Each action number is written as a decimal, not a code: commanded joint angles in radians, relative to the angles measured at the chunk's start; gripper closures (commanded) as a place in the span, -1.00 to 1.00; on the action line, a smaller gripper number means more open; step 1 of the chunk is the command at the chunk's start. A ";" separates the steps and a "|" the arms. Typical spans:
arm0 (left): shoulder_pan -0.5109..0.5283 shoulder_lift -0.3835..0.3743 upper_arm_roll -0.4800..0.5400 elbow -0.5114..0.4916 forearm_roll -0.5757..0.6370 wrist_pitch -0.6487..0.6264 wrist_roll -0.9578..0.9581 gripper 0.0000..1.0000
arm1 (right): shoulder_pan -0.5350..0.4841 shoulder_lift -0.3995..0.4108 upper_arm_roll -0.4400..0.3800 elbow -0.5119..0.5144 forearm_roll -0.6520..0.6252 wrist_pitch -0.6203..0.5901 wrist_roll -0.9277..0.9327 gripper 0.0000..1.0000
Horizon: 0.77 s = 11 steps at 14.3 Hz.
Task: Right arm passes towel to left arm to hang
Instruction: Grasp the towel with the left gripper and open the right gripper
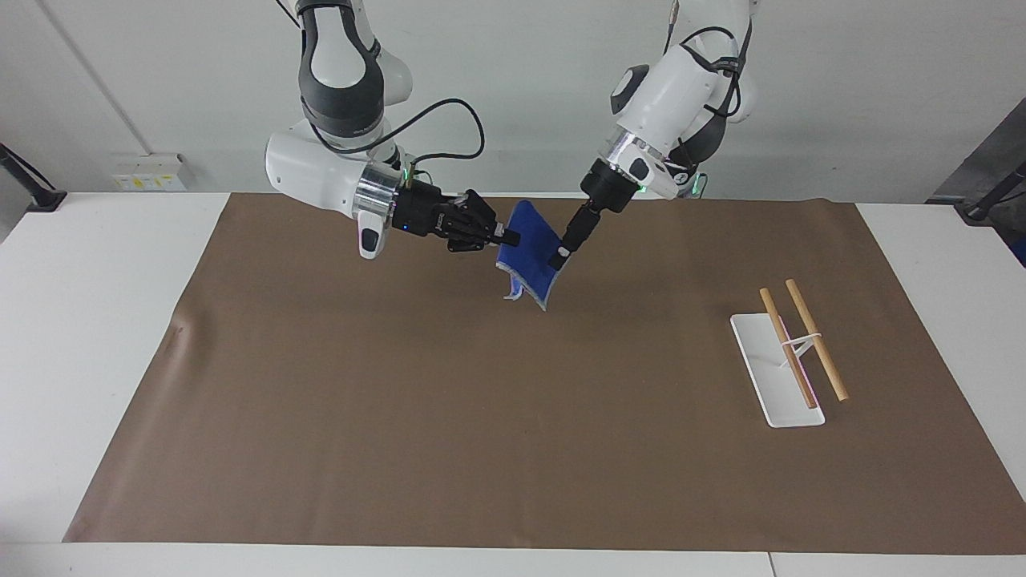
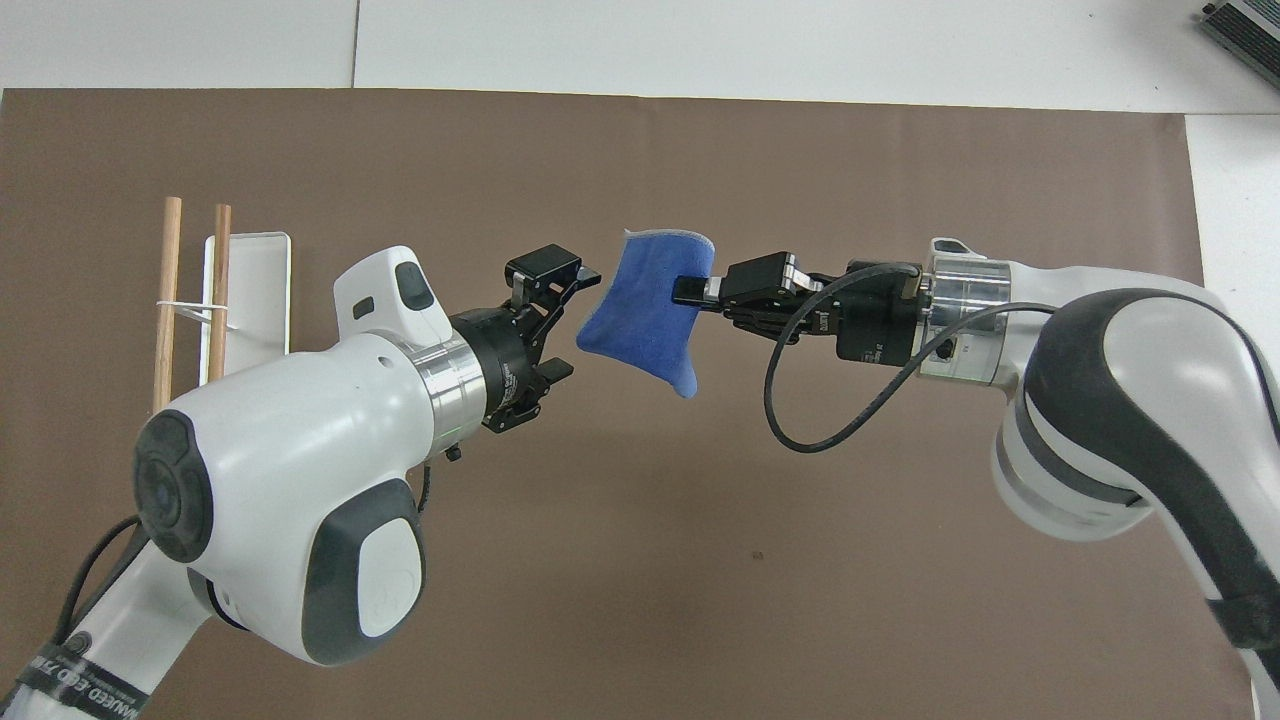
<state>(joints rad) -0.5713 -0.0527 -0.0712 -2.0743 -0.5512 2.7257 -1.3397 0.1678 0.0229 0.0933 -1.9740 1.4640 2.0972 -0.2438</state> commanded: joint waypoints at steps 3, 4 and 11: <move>-0.036 0.008 0.013 -0.012 -0.029 0.083 -0.070 -1.00 | -0.008 -0.020 0.008 -0.019 0.026 0.014 -0.008 1.00; -0.044 0.008 0.014 -0.012 -0.030 0.097 -0.093 -0.56 | -0.008 -0.020 0.008 -0.019 0.026 0.014 -0.009 1.00; -0.035 0.008 0.021 -0.004 -0.030 0.103 -0.118 1.00 | -0.007 -0.020 0.008 -0.017 0.024 0.041 -0.008 1.00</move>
<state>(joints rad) -0.5957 -0.0417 -0.0630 -2.0743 -0.5584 2.8072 -1.4543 0.1675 0.0223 0.0933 -1.9740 1.4644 2.1243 -0.2438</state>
